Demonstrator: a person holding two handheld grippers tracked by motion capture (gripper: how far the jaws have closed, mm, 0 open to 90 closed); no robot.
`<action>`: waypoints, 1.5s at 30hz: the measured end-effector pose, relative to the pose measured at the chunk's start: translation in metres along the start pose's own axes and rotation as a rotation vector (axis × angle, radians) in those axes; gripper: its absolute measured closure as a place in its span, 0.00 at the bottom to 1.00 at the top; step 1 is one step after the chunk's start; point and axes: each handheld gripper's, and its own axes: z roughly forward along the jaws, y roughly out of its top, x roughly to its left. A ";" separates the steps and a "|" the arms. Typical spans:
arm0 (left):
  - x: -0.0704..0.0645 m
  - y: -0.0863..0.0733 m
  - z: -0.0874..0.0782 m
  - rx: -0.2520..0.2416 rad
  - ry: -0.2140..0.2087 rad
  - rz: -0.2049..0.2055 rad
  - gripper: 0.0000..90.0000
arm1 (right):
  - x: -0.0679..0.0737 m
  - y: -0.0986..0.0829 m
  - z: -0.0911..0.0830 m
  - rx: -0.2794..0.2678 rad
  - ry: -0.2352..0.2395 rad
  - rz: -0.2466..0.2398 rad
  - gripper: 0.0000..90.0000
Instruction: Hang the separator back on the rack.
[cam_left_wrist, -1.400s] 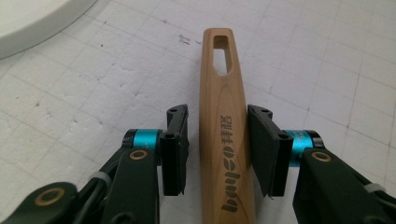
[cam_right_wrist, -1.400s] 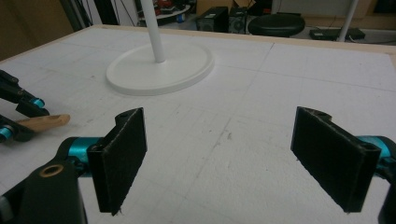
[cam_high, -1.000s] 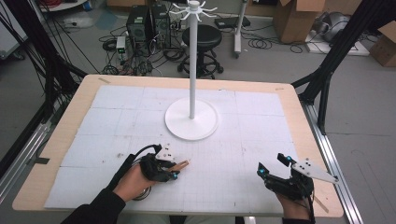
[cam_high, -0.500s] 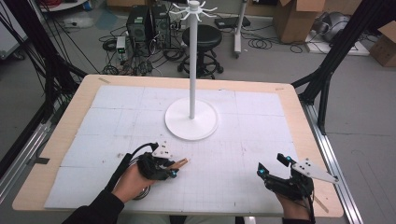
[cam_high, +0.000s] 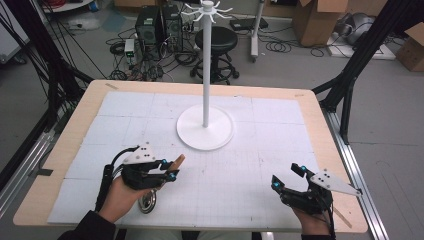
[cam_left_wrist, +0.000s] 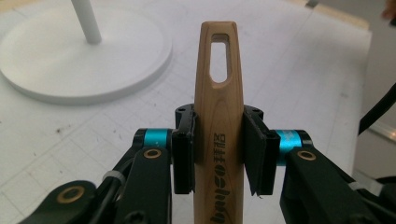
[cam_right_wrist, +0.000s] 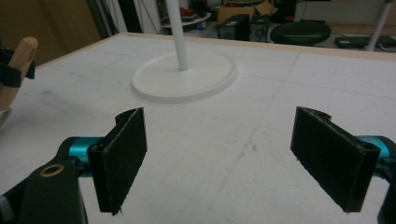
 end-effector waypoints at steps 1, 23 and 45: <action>0.000 0.000 0.000 0.000 0.000 0.000 0.75 | 0.000 0.000 0.000 0.000 0.000 0.000 0.19; -0.001 0.000 -0.034 -0.289 -0.164 0.016 0.75 | 0.049 0.033 0.039 -0.072 0.526 -0.047 0.27; -0.020 0.004 -0.029 -0.349 -0.359 0.064 0.75 | 0.138 0.093 0.118 -0.069 0.916 -0.156 0.44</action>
